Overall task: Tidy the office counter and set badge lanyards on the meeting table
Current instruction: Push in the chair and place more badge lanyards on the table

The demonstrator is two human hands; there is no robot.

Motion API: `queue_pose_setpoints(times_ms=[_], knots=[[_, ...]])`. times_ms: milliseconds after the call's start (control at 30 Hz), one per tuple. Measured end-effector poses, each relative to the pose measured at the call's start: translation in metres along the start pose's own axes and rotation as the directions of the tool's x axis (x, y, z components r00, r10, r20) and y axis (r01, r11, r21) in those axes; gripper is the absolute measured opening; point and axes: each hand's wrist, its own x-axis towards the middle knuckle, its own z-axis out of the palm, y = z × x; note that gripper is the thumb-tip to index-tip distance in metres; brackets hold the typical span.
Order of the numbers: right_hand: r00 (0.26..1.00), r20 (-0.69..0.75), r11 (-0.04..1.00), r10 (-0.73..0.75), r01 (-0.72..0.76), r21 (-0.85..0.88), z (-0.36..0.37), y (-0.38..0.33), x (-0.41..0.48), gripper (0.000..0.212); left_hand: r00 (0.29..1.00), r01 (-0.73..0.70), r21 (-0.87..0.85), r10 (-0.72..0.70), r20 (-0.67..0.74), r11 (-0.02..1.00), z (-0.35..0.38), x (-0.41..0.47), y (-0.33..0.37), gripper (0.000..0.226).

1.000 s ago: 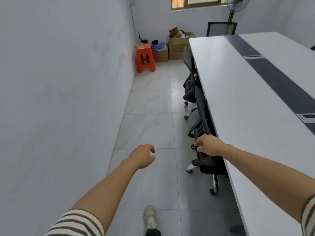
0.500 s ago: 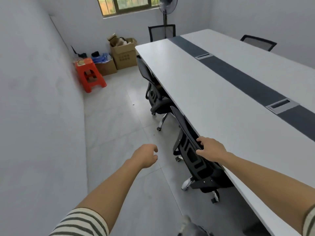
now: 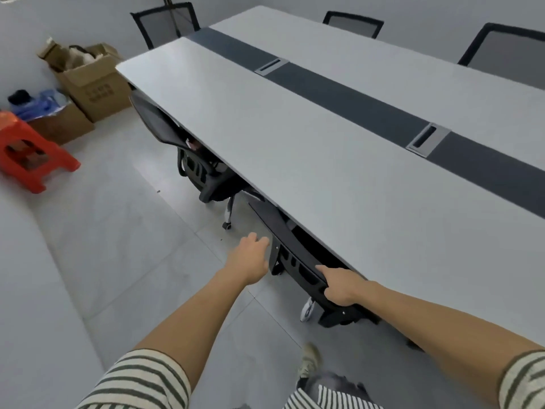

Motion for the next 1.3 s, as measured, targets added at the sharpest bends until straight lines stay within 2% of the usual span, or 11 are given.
queue_pose_setpoints(times_ms=[167,367,500,667,767,967,1167,1300], knots=[[0.998,-0.016,0.997,0.068,-0.067,0.025,0.012,-0.014,-0.011,0.073,0.990,-0.144,0.158,0.142,0.023,0.977,0.002,0.017,-0.018,0.059],[0.985,-0.071,0.986,0.158,-0.152,0.075,0.060,-0.056,-0.027,0.072,0.947,-0.307,0.340,0.322,0.013,0.889,0.010,0.008,-0.056,0.038],[0.979,-0.064,0.978,0.195,-0.190,0.082,0.108,-0.092,-0.034,0.079,0.914,-0.397,0.355,0.397,0.076,0.846,0.015,-0.010,-0.095,0.033],[0.983,-0.012,0.973,0.183,-0.179,0.144,0.153,-0.139,-0.049,0.082,0.885,-0.462,0.374,0.390,0.255,0.804,0.022,-0.031,-0.139,0.032],[0.986,0.029,0.972,0.163,-0.165,0.164,0.173,-0.160,-0.055,0.086,0.853,-0.505,0.392,0.377,0.361,0.769,0.028,-0.043,-0.161,0.042],[0.990,0.100,0.989,0.103,-0.113,0.100,0.201,-0.187,-0.060,0.095,0.782,-0.583,0.412,0.347,0.518,0.700,0.035,-0.068,-0.186,0.059],[0.991,0.059,0.986,0.118,-0.124,0.115,0.202,-0.188,-0.059,0.090,0.795,-0.573,0.397,0.370,0.481,0.717,0.036,-0.066,-0.187,0.055],[0.983,-0.002,0.968,0.186,-0.183,0.174,0.184,-0.170,-0.060,0.086,0.866,-0.493,0.392,0.394,0.308,0.777,0.036,-0.051,-0.171,0.042]])
